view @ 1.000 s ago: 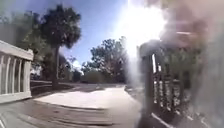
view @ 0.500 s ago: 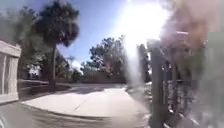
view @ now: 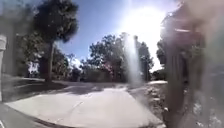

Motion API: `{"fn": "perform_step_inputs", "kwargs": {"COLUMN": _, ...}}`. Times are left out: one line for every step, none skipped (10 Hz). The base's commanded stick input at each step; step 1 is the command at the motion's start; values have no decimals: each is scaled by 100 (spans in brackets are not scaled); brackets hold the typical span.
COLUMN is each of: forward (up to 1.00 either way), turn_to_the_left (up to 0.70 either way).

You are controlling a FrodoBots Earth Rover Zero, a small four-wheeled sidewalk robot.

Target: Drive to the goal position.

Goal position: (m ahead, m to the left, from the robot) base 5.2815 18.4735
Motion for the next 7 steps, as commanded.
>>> {"fn": "perform_step_inputs", "kwargs": {"forward": 70, "turn_to_the_left": 0}}
{"fn": "perform_step_inputs", "kwargs": {"forward": 70, "turn_to_the_left": 0}}
{"fn": "perform_step_inputs", "kwargs": {"forward": 70, "turn_to_the_left": 0}}
{"fn": "perform_step_inputs", "kwargs": {"forward": 70, "turn_to_the_left": 0}}
{"fn": "perform_step_inputs", "kwargs": {"forward": 70, "turn_to_the_left": 0}}
{"fn": "perform_step_inputs", "kwargs": {"forward": 70, "turn_to_the_left": 0}}
{"fn": "perform_step_inputs", "kwargs": {"forward": 70, "turn_to_the_left": 0}}
